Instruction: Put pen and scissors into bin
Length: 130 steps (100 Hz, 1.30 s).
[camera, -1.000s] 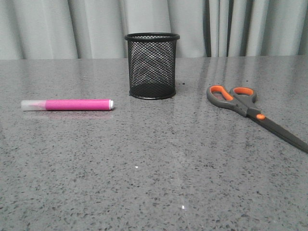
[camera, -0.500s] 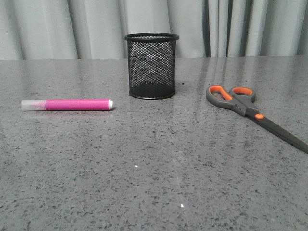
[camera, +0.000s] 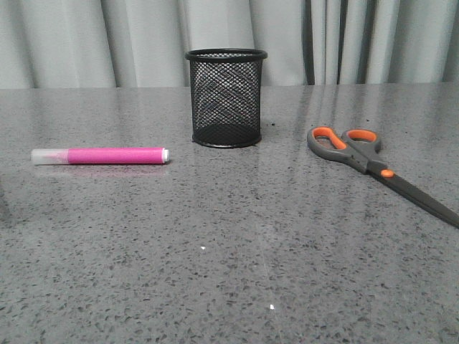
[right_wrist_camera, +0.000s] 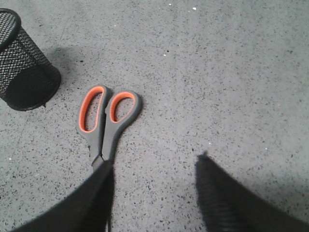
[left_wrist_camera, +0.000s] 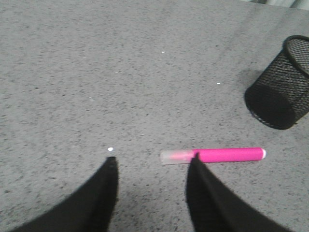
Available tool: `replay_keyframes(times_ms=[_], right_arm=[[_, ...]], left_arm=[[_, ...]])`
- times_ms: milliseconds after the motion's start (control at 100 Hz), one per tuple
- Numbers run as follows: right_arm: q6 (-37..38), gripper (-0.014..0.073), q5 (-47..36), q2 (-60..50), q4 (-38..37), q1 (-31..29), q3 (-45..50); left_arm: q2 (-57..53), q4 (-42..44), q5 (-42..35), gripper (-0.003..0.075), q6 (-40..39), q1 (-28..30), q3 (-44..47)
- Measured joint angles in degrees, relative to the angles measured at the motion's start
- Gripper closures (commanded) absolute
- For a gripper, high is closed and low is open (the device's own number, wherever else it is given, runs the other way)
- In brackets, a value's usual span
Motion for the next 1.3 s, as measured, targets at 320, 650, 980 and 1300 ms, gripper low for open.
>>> replay_keyframes(times_ms=[320, 650, 980, 1300], right_arm=[[-0.7, 0.0162, -0.7, 0.0, 0.0, 0.3, 0.0], [-1.3, 0.0162, -0.7, 0.0, 0.0, 0.3, 0.0], [-1.8, 0.0162, -0.7, 0.0, 0.0, 0.3, 0.0], [-1.9, 0.0162, -0.7, 0.0, 0.0, 0.3, 0.0]], left_arm=[[9.9, -16.5, 8.7, 0.0313, 29.0, 0.0, -5.5], [28.6, -17.9, 25.6, 0.0312, 55.4, -0.8, -18.4], [41.4, -11.4, 24.8, 0.0312, 69.5, -8.3, -26.9], [48.1, -8.6, 23.5, 0.0313, 70.2, -10.4, -29.9]])
